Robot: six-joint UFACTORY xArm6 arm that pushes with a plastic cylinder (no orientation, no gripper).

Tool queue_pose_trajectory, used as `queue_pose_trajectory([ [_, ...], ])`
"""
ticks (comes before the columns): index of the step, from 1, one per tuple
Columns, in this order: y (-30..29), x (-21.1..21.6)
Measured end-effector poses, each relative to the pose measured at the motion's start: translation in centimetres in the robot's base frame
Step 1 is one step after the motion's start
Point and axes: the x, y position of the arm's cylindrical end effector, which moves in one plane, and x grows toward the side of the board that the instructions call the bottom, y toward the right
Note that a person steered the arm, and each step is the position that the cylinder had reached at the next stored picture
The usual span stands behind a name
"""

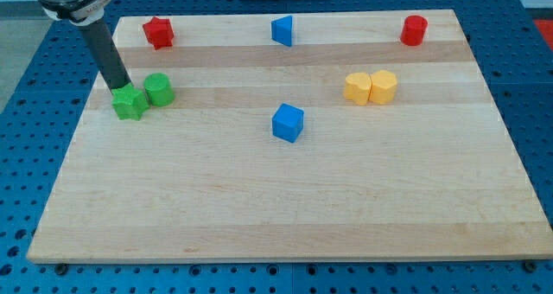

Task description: Push the green circle left to the blue cube

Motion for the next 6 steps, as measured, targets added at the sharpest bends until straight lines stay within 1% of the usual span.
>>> queue_pose_trajectory([
  [1,0.1,-1.1],
  [2,1.8,-1.1],
  [5,10.4,0.7],
  [6,10.5,0.7],
])
